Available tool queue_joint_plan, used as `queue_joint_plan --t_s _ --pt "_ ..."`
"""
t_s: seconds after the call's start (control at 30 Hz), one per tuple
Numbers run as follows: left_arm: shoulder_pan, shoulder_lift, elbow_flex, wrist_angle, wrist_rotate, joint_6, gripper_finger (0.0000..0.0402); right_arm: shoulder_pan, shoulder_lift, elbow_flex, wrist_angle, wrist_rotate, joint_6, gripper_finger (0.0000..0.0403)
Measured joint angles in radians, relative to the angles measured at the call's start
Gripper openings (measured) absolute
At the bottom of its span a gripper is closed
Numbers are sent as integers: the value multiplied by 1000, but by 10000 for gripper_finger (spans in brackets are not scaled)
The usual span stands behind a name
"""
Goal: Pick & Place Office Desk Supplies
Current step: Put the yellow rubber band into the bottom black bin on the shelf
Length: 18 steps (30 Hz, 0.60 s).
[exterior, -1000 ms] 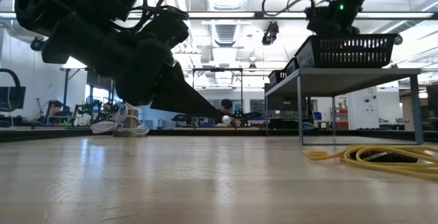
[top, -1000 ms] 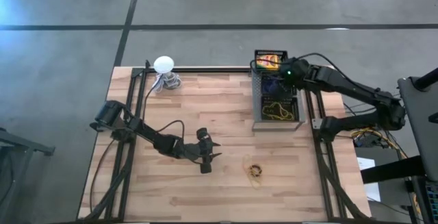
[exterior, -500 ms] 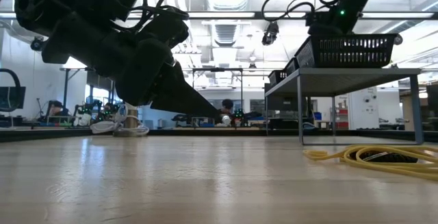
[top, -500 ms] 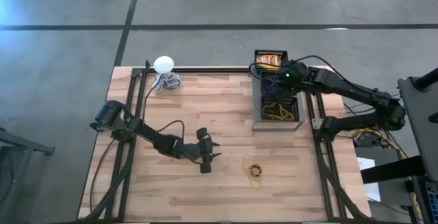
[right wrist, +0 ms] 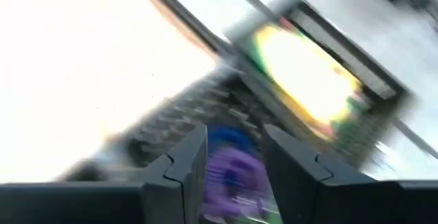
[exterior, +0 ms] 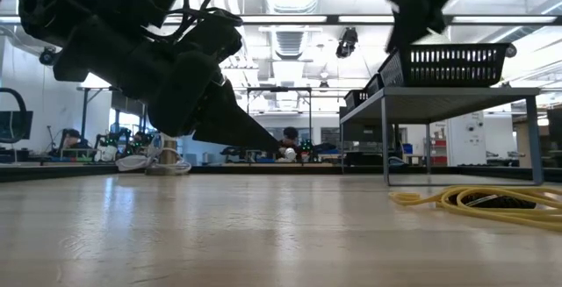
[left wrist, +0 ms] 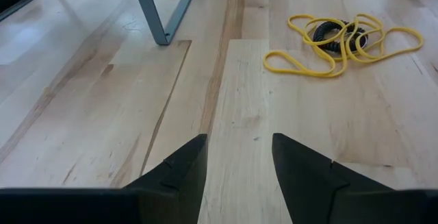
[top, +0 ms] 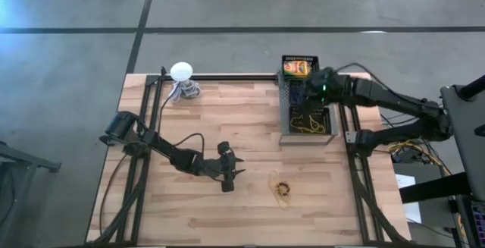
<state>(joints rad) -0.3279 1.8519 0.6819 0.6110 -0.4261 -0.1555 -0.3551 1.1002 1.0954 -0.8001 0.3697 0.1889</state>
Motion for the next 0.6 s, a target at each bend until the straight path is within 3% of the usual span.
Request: queue_joint_plan --t_s 0.13,0.37,0.6 --pt "0 0 0 -4 0 0 168 240 2 -29 106 9 31 120" --pt "0 0 0 -5 0 -2 168 730 75 -127 286 252 160 95" --pt "0 0 0 -3 0 -3 168 998 230 -230 355 284 426 80"
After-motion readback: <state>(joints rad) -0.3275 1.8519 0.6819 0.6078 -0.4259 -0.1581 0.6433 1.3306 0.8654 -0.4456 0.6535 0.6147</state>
